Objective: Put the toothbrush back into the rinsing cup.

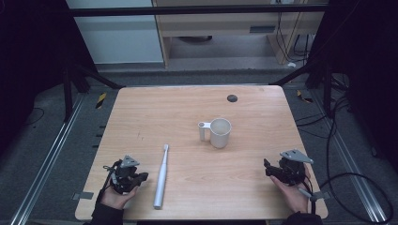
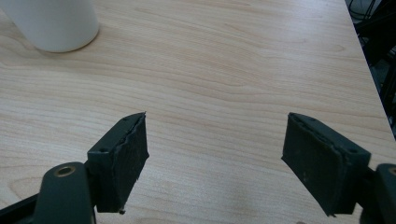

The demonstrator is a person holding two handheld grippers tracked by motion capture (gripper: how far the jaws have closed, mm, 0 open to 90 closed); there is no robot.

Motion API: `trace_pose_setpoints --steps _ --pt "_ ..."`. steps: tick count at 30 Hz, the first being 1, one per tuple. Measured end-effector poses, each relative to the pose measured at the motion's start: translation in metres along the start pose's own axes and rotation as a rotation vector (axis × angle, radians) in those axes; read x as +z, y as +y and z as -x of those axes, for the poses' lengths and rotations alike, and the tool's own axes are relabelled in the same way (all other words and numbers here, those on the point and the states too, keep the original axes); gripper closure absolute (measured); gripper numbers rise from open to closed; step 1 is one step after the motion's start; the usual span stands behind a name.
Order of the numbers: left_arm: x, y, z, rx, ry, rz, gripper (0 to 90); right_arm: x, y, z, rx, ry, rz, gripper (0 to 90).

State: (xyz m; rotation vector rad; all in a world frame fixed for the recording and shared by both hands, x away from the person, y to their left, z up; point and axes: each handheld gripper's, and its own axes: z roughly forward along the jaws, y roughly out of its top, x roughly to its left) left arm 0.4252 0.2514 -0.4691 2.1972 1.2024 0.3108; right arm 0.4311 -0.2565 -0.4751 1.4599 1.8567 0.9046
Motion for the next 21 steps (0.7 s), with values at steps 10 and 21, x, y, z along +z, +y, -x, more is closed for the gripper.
trace_pose_setpoints --steps 10,21 --pt "0.006 -0.001 0.014 0.042 -0.031 -0.042 89.2 0.000 0.000 0.000 -0.003 -0.002 0.002 22.5" --pt "0.006 0.004 0.017 0.050 -0.007 -0.031 83.4 0.000 0.000 0.000 -0.001 -0.001 0.001 22.6"
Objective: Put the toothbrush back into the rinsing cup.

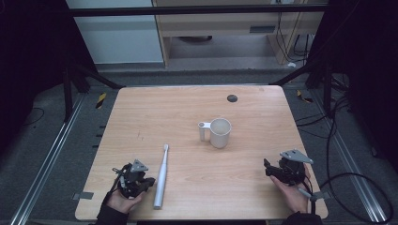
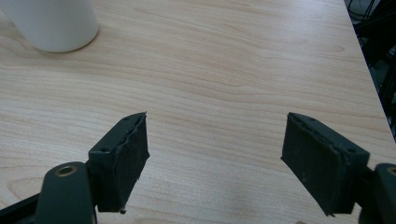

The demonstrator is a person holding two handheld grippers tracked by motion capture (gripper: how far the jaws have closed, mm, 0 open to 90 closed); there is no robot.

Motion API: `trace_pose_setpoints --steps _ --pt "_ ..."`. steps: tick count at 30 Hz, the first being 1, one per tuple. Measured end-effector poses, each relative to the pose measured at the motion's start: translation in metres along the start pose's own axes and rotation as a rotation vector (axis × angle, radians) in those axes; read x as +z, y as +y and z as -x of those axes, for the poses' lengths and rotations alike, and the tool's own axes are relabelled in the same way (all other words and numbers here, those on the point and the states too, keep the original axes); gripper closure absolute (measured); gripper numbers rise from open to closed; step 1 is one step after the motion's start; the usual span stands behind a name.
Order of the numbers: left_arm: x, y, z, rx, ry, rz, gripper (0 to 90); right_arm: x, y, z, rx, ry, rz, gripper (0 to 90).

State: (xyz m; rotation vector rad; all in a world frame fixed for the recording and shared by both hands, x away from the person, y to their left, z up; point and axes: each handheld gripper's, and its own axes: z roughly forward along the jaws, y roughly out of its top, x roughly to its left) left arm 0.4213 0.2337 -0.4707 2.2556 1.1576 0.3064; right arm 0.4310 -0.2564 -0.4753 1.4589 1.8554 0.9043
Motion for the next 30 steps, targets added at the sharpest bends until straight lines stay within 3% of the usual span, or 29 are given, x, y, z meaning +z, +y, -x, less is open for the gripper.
trace_pose_setpoints --steps 4,10,17,30 --pt "-0.004 0.009 -0.002 -0.022 0.008 0.039 79.6 0.001 0.000 0.000 -0.005 0.000 -0.002 22.6" --pt "0.004 0.025 -0.004 -0.027 0.068 0.042 89.0 0.001 0.000 -0.001 -0.007 0.002 -0.002 22.7" --pt "0.017 0.035 -0.016 -0.046 0.076 0.028 89.3 0.003 0.000 -0.001 -0.007 0.005 -0.006 22.8" --pt "0.035 0.047 -0.010 -0.024 0.068 0.000 89.3 0.003 0.000 -0.001 -0.010 0.004 -0.006 22.8"
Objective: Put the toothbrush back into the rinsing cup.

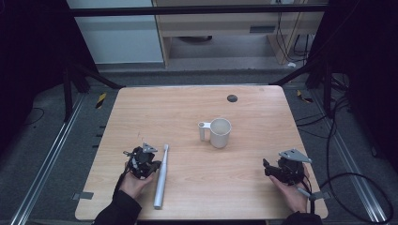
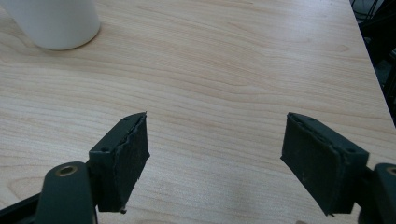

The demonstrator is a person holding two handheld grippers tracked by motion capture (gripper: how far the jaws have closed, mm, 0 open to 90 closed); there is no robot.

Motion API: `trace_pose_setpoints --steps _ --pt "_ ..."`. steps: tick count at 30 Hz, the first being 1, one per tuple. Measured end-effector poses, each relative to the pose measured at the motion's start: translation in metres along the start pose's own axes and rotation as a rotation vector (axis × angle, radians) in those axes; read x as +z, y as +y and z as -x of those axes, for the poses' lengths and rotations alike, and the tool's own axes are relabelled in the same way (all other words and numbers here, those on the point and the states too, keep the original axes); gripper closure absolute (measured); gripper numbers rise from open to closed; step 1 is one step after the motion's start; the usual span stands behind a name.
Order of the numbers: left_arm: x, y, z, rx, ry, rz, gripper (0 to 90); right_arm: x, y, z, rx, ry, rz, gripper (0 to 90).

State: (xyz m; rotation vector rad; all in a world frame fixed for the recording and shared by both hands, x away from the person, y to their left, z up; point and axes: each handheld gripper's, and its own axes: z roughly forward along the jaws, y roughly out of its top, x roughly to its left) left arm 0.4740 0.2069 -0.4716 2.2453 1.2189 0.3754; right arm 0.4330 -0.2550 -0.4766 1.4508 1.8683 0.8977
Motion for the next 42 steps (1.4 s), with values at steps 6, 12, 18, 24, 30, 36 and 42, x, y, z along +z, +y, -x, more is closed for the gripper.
trace_pose_setpoints --steps 6,12,18,24,30,36,42 --pt "0.003 0.002 0.002 0.003 -0.005 -0.004 89.4 0.000 0.000 0.000 -0.001 0.001 -0.004 22.7" --pt "0.005 0.004 0.004 0.014 -0.010 -0.007 89.3 0.000 0.000 0.000 -0.003 0.001 -0.003 22.8" --pt "0.007 0.006 0.008 0.028 -0.016 -0.006 89.3 0.001 0.000 -0.001 -0.005 0.002 -0.007 22.8" --pt "0.005 0.007 0.009 0.036 -0.017 0.003 87.7 0.001 0.000 -0.001 -0.006 0.002 -0.008 22.7" --pt "-0.008 0.012 0.007 0.039 -0.015 0.033 75.1 0.001 0.000 0.000 -0.005 0.002 -0.008 22.7" --pt "-0.023 0.019 0.011 0.092 0.027 0.085 62.4 0.001 0.000 0.000 -0.007 0.001 -0.008 22.7" --pt "-0.032 0.024 0.016 0.104 0.041 0.103 53.0 0.001 0.000 0.000 -0.005 0.002 -0.008 22.7"
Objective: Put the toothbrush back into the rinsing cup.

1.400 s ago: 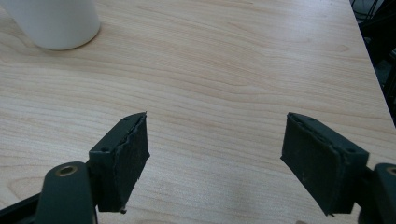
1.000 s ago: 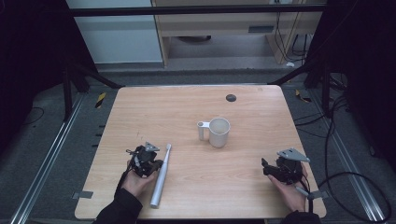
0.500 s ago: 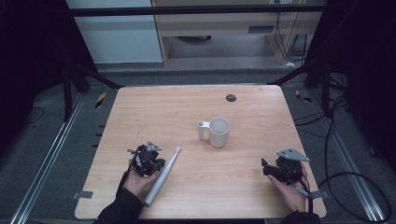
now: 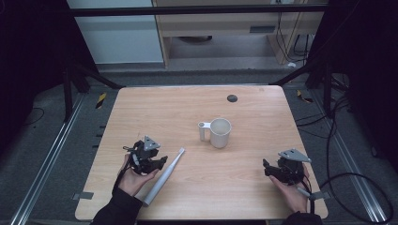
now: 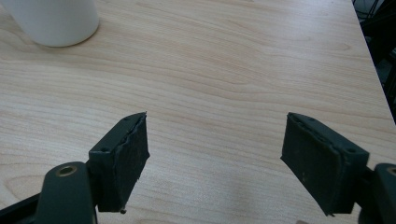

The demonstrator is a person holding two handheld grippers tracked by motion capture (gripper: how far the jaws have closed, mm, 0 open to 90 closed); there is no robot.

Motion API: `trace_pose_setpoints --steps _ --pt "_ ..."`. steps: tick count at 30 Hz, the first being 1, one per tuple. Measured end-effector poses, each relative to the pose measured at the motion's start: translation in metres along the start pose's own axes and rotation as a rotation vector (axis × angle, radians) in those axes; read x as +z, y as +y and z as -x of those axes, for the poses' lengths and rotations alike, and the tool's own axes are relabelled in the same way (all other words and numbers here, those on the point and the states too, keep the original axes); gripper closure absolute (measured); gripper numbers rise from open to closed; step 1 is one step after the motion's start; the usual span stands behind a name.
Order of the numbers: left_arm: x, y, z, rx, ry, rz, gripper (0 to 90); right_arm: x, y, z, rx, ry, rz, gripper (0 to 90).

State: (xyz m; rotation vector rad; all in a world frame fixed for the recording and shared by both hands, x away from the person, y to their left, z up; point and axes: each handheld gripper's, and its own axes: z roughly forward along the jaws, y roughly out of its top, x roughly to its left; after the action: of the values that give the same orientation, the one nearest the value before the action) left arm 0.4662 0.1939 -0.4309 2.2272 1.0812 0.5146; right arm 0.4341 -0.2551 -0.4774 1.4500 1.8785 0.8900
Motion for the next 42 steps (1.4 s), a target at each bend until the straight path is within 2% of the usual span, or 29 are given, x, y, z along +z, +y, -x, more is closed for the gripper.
trace_pose_setpoints --steps 2,7,12,15,18,23,31,42 --pt "-0.001 0.001 0.000 0.002 0.008 0.008 49.7 0.000 0.000 0.000 0.000 0.000 -0.001 22.7" --pt "-0.002 0.004 0.000 -0.002 -0.009 -0.002 46.7 0.000 0.000 0.000 0.000 0.001 -0.003 22.7" --pt "0.003 0.007 0.003 0.002 -0.027 -0.043 48.9 0.001 0.000 0.000 -0.003 0.001 -0.008 22.6" --pt "0.006 0.008 0.004 0.006 -0.030 -0.064 47.4 0.002 0.000 0.000 -0.007 0.000 -0.010 22.6" --pt "0.008 0.009 0.003 -0.007 -0.037 -0.089 43.7 0.002 0.000 -0.001 -0.009 0.002 -0.012 22.6" --pt "0.012 0.009 0.006 -0.004 -0.046 -0.102 40.9 0.003 0.000 -0.001 -0.009 0.004 -0.015 22.5" --pt "0.021 0.007 0.012 0.032 -0.072 -0.160 46.4 0.003 0.000 0.000 -0.005 0.007 -0.017 22.5" --pt "0.028 0.004 0.015 0.043 -0.090 -0.225 50.8 0.004 0.000 0.000 -0.008 0.011 -0.026 22.5"
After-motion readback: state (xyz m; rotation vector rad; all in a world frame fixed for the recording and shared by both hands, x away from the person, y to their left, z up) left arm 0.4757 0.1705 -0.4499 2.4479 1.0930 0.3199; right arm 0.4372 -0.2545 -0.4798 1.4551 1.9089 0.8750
